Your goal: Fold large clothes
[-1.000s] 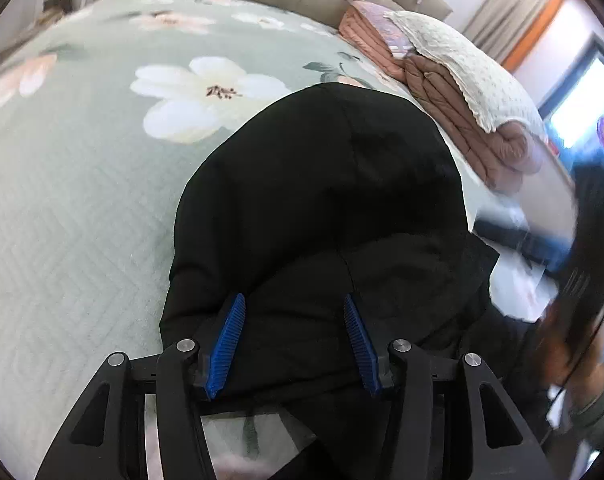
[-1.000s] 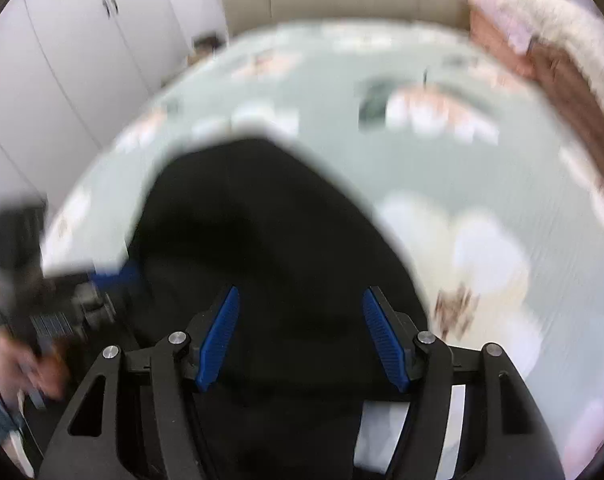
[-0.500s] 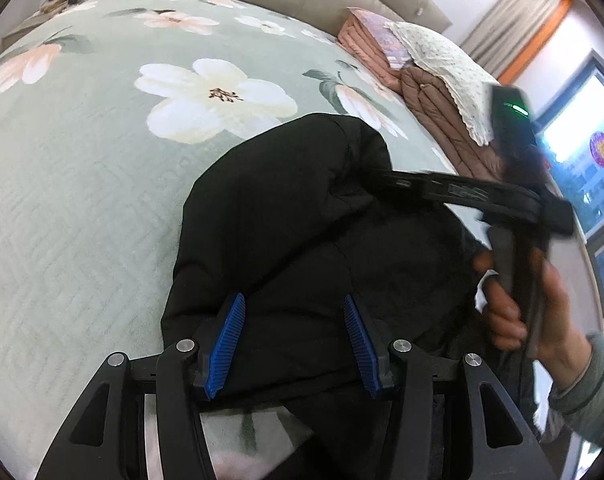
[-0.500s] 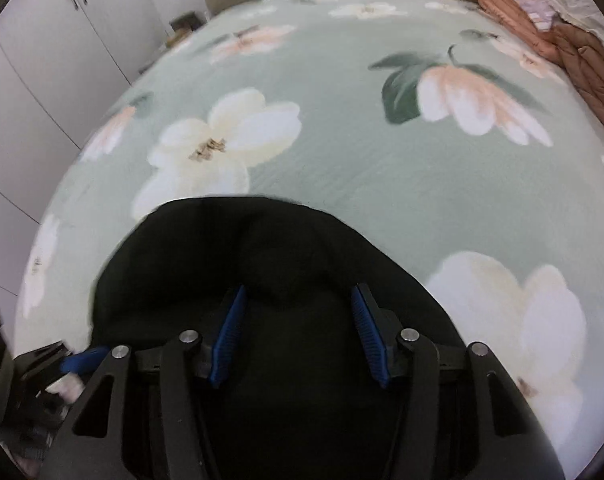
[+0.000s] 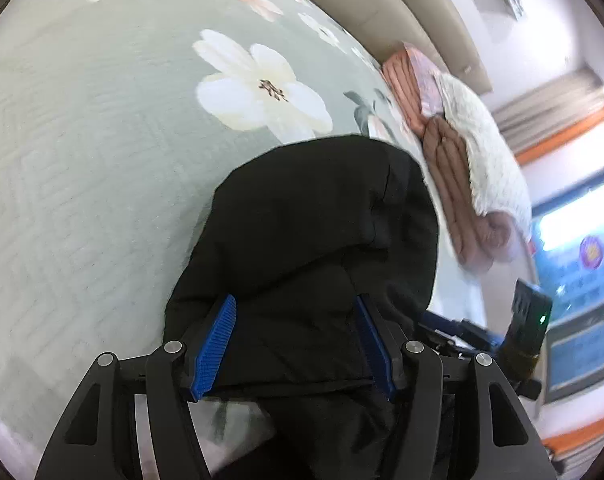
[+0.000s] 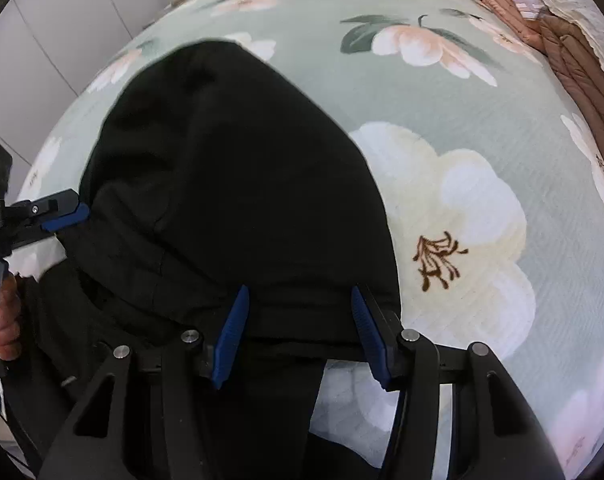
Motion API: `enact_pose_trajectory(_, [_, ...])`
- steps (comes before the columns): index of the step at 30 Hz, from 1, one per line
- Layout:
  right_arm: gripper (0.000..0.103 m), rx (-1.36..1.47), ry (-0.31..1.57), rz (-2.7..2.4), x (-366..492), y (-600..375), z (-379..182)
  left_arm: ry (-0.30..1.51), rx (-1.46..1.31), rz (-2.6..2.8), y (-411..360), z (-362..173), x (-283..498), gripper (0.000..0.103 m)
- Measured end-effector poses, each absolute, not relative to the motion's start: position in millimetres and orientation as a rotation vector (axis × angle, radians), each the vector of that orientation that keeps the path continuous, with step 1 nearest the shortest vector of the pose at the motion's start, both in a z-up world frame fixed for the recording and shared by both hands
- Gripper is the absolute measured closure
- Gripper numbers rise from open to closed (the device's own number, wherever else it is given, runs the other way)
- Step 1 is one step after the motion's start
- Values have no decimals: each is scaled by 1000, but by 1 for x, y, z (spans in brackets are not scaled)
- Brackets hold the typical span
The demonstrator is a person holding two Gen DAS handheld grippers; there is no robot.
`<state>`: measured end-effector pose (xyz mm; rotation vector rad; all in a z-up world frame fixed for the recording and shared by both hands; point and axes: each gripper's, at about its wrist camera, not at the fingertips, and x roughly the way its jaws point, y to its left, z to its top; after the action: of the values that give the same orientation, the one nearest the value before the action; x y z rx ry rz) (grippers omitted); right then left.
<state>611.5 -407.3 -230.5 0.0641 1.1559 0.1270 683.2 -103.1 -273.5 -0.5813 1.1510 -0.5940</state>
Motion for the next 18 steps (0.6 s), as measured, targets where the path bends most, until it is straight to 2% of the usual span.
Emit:
enact_pose_trajectory(4, [45, 92, 1085, 161, 605, -421, -205, 1125, -577, -606, -94, -260, 682, 41])
enact_pose_trajectory(6, [39, 100, 1054, 154, 610, -432, -194, 1111, -591, -629, -90, -251, 684, 41])
enact_pose_trajectory(7, [36, 112, 1053, 156, 615, -437, -192, 1106, -591, -622, -90, -247, 687, 41])
enact_pose_trajectory(11, [35, 182, 1075, 164, 639, -458, -199, 1015, -599, -568, -84, -237, 693, 41])
enact_pose_trajectory(16, [35, 251, 1093, 188, 661, -477, -212, 1048, -525, -578, -91, -232, 724, 41])
enact_pose_trajectory(18, [35, 279, 1098, 197, 671, -484, -224, 1123, -555, -609, -92, -242, 738, 41])
